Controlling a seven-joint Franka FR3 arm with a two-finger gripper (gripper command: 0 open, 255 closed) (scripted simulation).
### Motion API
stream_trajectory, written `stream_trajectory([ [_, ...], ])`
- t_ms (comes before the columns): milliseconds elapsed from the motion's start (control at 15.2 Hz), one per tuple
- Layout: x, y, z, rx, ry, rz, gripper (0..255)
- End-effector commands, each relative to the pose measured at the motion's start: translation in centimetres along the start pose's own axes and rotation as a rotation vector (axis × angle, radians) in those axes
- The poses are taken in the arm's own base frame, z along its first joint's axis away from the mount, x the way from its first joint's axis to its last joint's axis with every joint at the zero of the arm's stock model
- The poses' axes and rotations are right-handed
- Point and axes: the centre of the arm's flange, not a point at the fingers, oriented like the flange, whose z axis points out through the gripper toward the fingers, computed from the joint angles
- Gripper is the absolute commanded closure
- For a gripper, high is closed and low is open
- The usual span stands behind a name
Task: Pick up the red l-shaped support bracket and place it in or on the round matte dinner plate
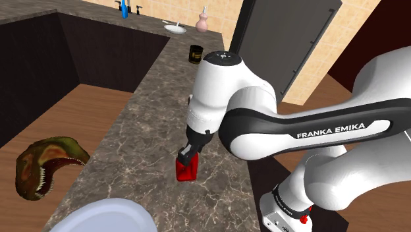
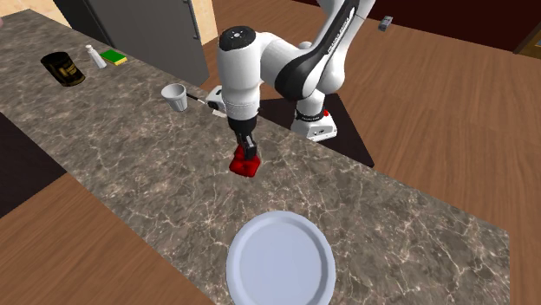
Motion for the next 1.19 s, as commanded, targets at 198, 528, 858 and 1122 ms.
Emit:
stream_trajectory([
  [198,0.1,0.1,-2.7,0.000,0.000,0.000,255],
  [528,0.3,0.2,-5.0,0.000,0.000,0.000,255],
  [858,0.5,-6.3,-6.1,0.000,0.000,0.000,255],
  [1122,0.7,-11.5,-6.9,0.000,0.000,0.000,255],
])
